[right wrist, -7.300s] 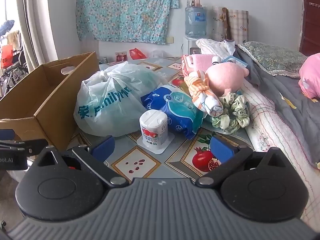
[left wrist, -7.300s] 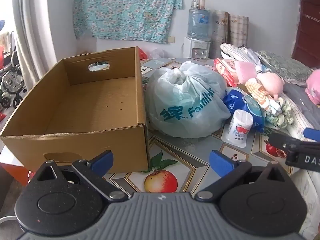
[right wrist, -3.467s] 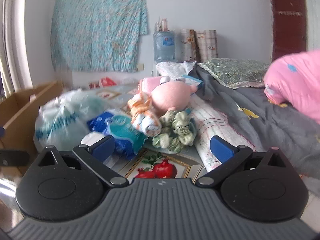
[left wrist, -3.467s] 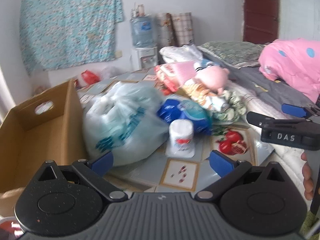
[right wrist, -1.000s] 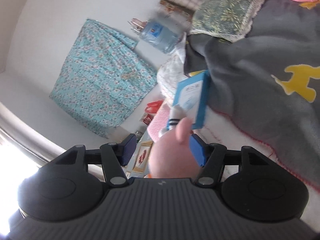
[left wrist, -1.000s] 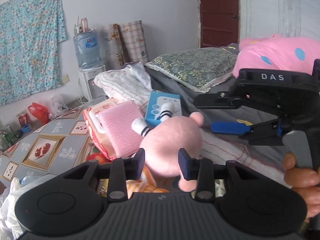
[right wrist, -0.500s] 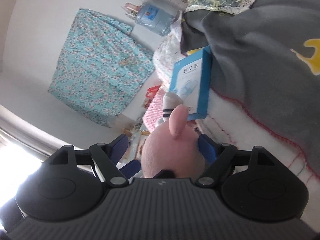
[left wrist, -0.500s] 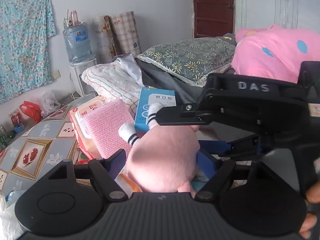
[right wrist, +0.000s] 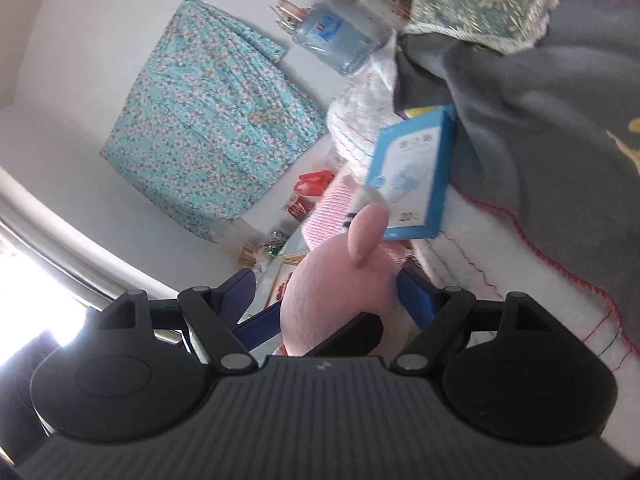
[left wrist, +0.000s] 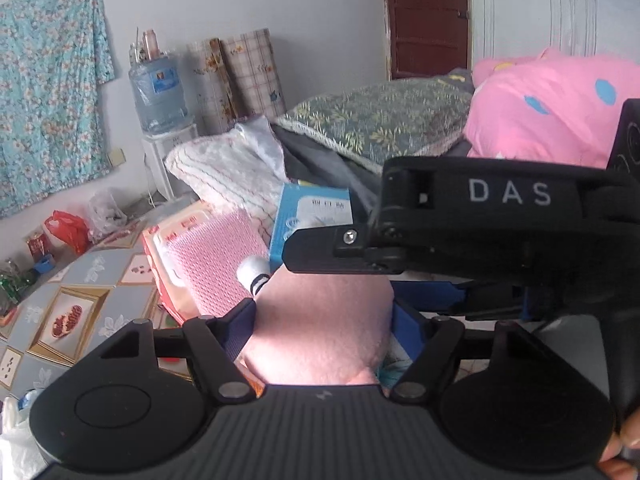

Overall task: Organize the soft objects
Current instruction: 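Grasp the pink pig plush with the left and right grippers together, then carry the pig plush to the cardboard box and release it inside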

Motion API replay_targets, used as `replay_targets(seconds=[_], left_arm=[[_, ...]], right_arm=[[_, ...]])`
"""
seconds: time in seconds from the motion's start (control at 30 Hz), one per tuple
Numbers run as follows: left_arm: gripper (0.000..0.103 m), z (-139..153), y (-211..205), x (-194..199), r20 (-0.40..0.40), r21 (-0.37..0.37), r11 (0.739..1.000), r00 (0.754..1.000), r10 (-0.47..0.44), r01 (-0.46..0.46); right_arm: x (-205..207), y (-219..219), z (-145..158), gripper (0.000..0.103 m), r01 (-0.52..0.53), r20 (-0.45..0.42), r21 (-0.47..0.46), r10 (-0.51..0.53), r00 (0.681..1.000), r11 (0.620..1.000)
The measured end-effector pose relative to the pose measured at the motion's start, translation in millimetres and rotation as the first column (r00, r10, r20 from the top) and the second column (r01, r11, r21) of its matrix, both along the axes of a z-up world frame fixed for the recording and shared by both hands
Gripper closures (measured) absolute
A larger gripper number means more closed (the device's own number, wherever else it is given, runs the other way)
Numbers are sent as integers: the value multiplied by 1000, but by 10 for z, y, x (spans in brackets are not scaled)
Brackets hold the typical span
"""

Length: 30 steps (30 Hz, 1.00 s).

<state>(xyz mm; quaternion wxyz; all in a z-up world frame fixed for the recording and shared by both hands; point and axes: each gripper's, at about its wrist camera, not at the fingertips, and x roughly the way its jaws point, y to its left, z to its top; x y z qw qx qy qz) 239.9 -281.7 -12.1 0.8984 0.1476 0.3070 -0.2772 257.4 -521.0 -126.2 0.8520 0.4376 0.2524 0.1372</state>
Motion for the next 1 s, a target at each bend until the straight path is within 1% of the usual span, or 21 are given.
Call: replay_targets(seconds=[0.23, 0.43, 0.67, 0.87, 1.0], left_arm=[[30, 260, 110, -277, 65, -49, 999, 998, 11, -7], [30, 485, 223, -583, 121, -88, 996, 992, 15, -4], [30, 753, 384, -996, 200, -126, 992, 979, 30, -5], [30, 980, 630, -1349, 252, -163, 986, 965, 73, -32], [30, 1117, 873, -1550, 277, -176, 982, 953, 118, -71]], right_arm=[[-274, 110, 315, 24, -3, 74, -60, 7, 997, 998], [-647, 250, 631, 24, 8, 142, -130, 11, 990, 992], [-1101, 453, 983, 24, 5, 224, -173, 35, 974, 985], [-1477, 676, 1232, 22, -52, 290, -182, 104, 951, 982], [-1625, 856, 1374, 22, -133, 315, -173, 183, 931, 976]])
